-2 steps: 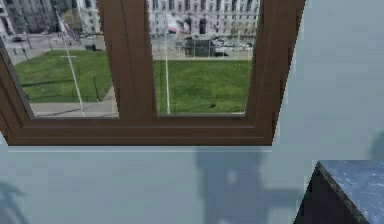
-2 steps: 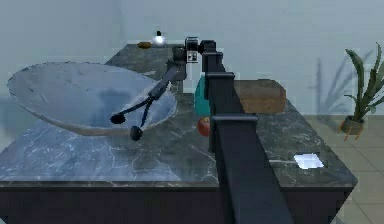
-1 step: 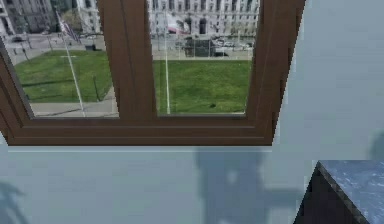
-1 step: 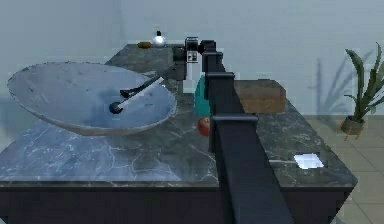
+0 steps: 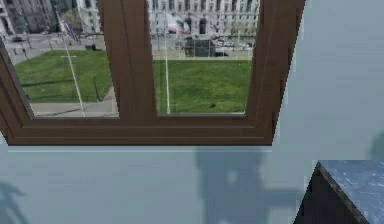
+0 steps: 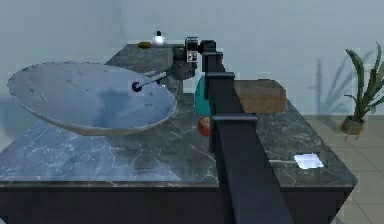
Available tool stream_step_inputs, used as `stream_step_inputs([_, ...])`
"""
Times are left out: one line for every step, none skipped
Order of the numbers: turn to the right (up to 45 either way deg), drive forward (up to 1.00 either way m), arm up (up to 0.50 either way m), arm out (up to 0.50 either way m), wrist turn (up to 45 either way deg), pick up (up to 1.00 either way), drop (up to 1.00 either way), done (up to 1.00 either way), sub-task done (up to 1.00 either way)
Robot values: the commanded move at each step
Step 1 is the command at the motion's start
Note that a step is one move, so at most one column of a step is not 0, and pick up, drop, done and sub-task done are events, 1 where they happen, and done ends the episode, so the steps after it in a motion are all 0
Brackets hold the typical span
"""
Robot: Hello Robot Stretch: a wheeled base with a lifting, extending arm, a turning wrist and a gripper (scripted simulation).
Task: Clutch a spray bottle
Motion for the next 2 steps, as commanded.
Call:
stream_step_inputs([0.0, 0.0, 0.0, 0.0, 45.0, 0.0, 0.0, 0.0, 0.0])
stream_step_inputs([0.0, 0.0, 0.0, 0.0, 12.0, 0.0, 0.0, 0.0, 0.0])
